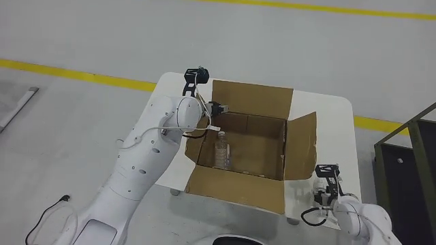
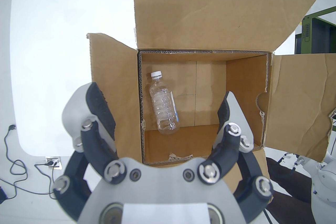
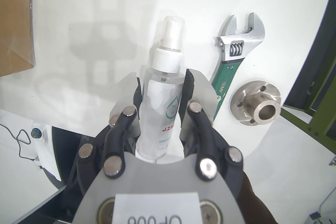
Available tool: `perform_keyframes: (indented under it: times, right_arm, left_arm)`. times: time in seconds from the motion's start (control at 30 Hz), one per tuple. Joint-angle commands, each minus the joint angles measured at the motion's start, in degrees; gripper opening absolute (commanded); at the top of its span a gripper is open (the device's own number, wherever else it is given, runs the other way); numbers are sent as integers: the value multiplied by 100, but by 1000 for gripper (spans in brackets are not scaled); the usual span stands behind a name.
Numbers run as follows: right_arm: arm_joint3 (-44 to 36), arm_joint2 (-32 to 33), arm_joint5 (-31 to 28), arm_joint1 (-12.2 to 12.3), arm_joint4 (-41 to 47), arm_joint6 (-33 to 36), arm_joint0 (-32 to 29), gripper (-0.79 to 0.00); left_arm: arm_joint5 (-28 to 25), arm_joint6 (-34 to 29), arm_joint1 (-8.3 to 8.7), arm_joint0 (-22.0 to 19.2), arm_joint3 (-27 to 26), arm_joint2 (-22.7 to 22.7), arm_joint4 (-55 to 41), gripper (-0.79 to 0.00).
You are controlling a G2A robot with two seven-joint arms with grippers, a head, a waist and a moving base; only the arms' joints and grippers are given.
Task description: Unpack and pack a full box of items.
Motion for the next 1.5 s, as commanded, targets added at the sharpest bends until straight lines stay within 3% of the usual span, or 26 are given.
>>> perform_keyframes:
  times: [0.0,0.2,0.27,0.47,0.7,0.9,1.07,1.3,1.47]
  right_arm:
    - [28,-12,22,1,4,1,13,-456]
    - [94,-59,17,7,-8,-35,36,-523]
    - [93,-55,29,10,-4,-40,44,-785]
    - [-184,148,57,25,230,-99,27,-785]
    - [-1098,991,310,48,1223,-275,58,-785]
    - [-1855,1772,496,28,2864,-684,257,-785]
    - [-2232,2029,525,18,4214,-695,447,-785]
    - [-2304,1472,633,23,5259,-525,741,-785]
    - [-2183,551,651,22,5051,-661,939,-785]
  left_arm:
    - [0,0,0,0,0,0,0,0]
    - [0,0,0,0,0,0,0,0]
    - [0,0,0,0,0,0,0,0]
    - [0,0,0,0,0,0,0,0]
    - [0,0,0,0,0,0,0,0]
    - [0,0,0,0,0,0,0,0]
    - [-67,270,29,161,-92,-117,75,0]
    - [67,400,135,442,-560,-511,537,0]
    - [395,447,221,713,-825,-750,1289,0]
